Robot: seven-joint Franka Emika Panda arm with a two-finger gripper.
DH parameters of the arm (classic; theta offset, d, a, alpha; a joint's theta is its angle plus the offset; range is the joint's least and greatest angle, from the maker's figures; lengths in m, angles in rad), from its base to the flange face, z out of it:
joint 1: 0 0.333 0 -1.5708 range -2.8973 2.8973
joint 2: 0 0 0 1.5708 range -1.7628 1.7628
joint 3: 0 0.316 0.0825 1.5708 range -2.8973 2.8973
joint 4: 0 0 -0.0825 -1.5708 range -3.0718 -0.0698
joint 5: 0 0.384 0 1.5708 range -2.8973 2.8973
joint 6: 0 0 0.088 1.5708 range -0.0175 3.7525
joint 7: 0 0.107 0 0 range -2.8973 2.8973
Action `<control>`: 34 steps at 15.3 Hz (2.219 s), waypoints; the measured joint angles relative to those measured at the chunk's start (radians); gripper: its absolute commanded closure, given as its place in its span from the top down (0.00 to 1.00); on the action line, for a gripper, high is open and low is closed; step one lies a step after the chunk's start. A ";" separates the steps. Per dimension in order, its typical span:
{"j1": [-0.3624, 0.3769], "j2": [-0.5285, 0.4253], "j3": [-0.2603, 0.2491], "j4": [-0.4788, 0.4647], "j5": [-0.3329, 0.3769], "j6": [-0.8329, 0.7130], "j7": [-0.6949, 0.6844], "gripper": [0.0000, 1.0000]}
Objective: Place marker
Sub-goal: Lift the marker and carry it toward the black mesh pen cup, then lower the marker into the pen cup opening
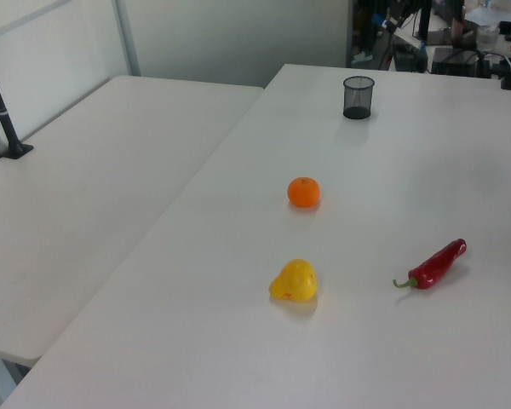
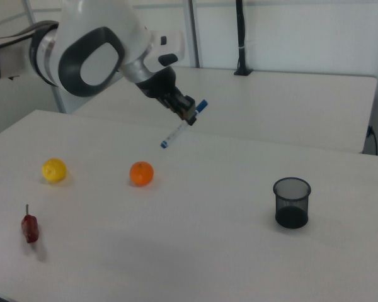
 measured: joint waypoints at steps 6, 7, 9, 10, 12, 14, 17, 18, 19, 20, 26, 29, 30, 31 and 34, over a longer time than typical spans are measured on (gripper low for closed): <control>-0.152 0.164 -0.004 -0.001 0.000 0.404 -0.001 0.00; -0.169 0.203 -0.004 -0.001 0.000 0.484 -0.001 0.00; -0.192 0.293 -0.004 0.000 0.000 0.632 -0.001 0.00; -0.198 0.335 -0.004 0.004 0.000 0.690 -0.001 0.00; -0.203 0.412 -0.004 0.029 0.005 0.764 0.000 0.00; -0.205 0.475 -0.004 0.073 0.033 0.807 0.000 0.00; -0.209 0.554 -0.004 0.125 0.050 0.900 0.000 0.00; -0.210 0.577 -0.004 0.130 0.050 0.942 0.000 0.00; -0.210 0.599 -0.003 0.132 0.050 0.986 0.000 0.00; -0.210 0.619 -0.003 0.135 0.050 1.022 0.000 0.00; -0.210 0.713 -0.003 0.204 0.050 1.058 0.000 0.00; -0.210 0.735 -0.002 0.219 0.050 1.060 0.000 0.05; -0.210 0.737 -0.001 0.220 0.050 1.060 0.000 0.22; -0.209 0.738 -0.001 0.221 0.050 1.060 0.000 0.35; -0.209 0.739 -0.001 0.221 0.050 1.061 0.000 0.63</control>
